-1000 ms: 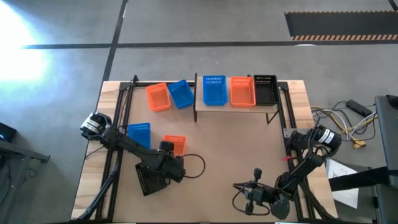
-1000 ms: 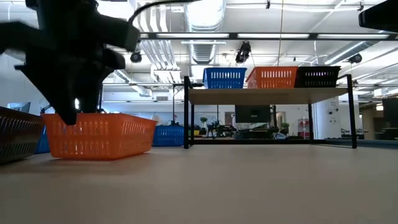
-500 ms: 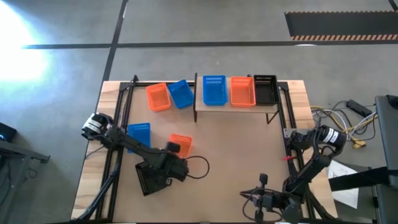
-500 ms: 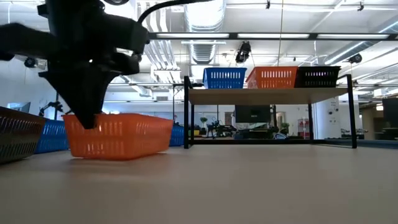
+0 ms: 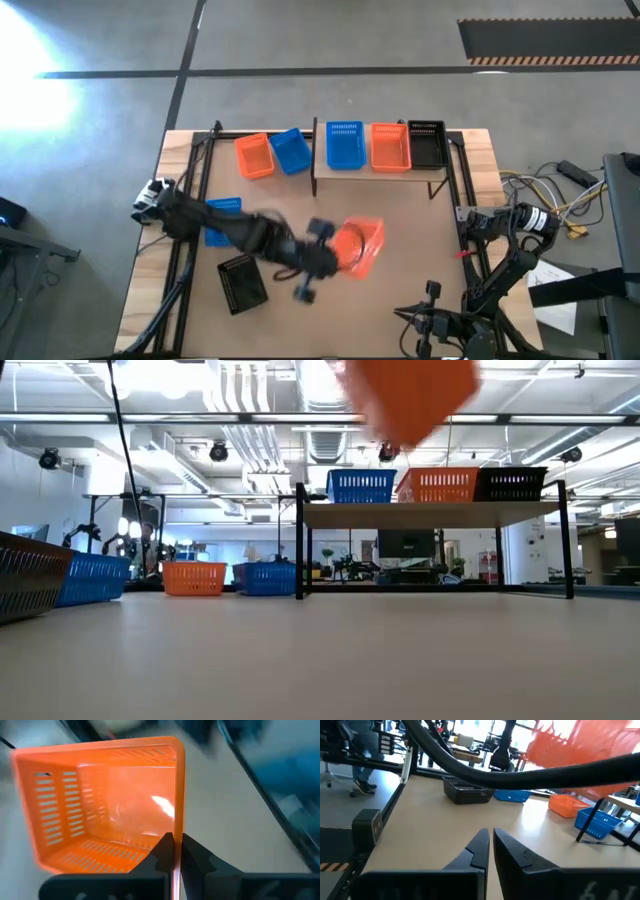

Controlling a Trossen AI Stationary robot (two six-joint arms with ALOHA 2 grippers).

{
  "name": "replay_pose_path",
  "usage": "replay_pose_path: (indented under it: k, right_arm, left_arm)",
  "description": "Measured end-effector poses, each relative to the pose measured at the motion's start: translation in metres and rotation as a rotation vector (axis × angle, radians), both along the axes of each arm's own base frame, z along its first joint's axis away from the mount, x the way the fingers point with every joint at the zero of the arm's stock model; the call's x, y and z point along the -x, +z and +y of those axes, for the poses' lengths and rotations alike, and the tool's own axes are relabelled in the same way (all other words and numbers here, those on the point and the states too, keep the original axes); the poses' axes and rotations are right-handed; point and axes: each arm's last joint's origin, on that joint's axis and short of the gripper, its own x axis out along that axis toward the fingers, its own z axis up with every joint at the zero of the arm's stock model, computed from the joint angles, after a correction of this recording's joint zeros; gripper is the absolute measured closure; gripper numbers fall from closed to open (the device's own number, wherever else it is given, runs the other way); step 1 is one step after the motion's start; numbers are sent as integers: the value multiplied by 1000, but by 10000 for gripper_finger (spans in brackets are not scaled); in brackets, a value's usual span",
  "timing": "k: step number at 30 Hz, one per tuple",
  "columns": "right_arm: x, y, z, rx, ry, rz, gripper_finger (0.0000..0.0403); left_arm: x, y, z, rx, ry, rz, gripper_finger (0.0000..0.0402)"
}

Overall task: Stack baskets on shelf by color
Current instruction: Stack the bottom orange bin on top of the orange bin on the shelf

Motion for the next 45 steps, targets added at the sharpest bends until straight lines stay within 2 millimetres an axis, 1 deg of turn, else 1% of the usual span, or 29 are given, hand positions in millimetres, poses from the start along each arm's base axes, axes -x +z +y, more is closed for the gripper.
replay_pose_path:
  k: [2, 4, 8, 10, 12, 14, 16, 20, 22, 23, 25, 28, 31, 39, 45]
  right_arm:
    - [0, 0, 0, 2, -4, -1, 385]
    - [0, 0, -1, 8, -24, -8, 385]
    - [0, 0, -1, 13, -47, -16, 385]
    - [0, 0, -2, 16, -62, -22, 385]
    - [0, 0, -2, 15, -65, -23, 385]
    - [0, -1, -2, 9, -66, -24, 385]
    - [1, -1, -2, -5, -67, -27, 385]
    - [1, -2, -3, 0, -67, -24, 385]
    - [1, -3, -3, 5, -68, -22, 385]
    - [1, -3, -3, 6, -68, -21, 385]
    - [1, -3, -3, 2, -68, -22, 385]
    - [1, -3, -4, -6, -68, -24, 385]
    - [1, -3, -4, -2, -68, -22, 385]
    - [0, -4, -4, -11, -71, -24, 385]
    - [0, -5, -6, -12, -73, -23, 385]
  left_arm:
    - [-13, 20, 21, -26, 31, -150, 401]
    - [-25, 35, 47, -44, 78, -278, 401]
    - [-40, 48, 108, -50, 167, -454, 401]
    - [-44, 48, 137, -30, 182, -529, 401]
    - [-50, 41, 160, -6, 179, -588, 401]
    - [-55, 32, 178, 29, 206, -617, 401]
    - [-64, 17, 189, 50, 225, -605, 401]
    - [-82, -13, 195, 46, 239, -524, 401]
    - [-88, -20, 195, 28, 275, -498, 401]
    - [-91, -21, 196, 17, 300, -493, 401]
    - [-94, -16, 198, -2, 338, -490, 401]
    - [-96, -13, 202, -14, 361, -434, 401]
    - [-99, -19, 203, -40, 360, -360, 402]
    - [-101, -24, 204, -90, 383, -353, 402]
    - [-102, -22, 205, -149, 399, -376, 402]
